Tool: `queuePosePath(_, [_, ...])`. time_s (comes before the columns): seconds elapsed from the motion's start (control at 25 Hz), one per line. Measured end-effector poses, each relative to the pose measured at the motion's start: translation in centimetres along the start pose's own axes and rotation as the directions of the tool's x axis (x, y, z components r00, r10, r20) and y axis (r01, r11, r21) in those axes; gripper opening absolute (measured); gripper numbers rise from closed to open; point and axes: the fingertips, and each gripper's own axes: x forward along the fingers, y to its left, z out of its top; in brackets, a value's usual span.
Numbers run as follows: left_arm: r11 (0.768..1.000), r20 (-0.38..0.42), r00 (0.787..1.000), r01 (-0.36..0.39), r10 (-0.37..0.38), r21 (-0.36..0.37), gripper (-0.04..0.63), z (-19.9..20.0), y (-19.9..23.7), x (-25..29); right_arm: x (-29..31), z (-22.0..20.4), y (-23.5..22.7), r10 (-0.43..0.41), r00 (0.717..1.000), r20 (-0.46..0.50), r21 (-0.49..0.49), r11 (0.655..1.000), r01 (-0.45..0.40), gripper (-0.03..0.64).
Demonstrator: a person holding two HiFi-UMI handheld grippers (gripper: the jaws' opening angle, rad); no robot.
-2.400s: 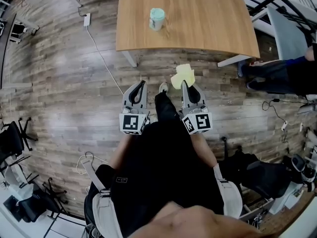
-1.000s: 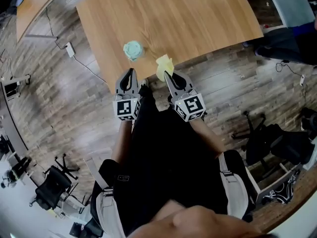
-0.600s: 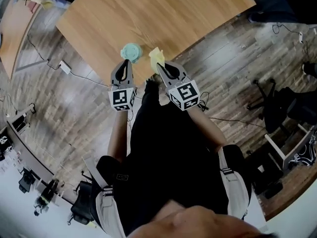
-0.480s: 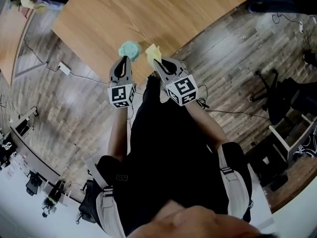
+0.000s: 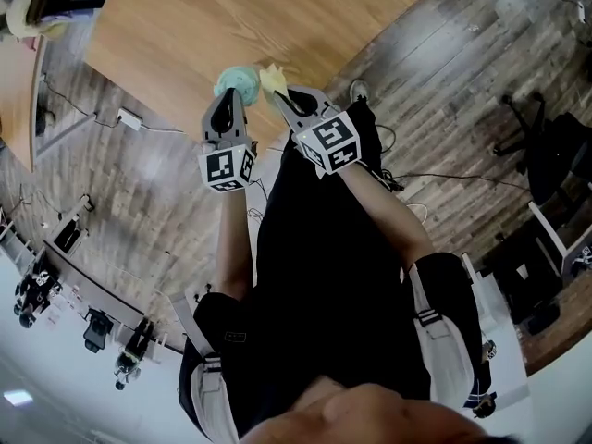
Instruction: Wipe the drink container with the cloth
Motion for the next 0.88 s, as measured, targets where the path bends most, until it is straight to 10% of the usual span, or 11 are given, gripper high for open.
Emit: queuePosePath(0.88, [0.992,0.043,0.996,-0.076,0.081,-0.104,0.026,0.4,0.1,0.1,6.2,-5.2,-0.8,0.116,0.973,-0.198,0.1,0.99,-0.098,0.041])
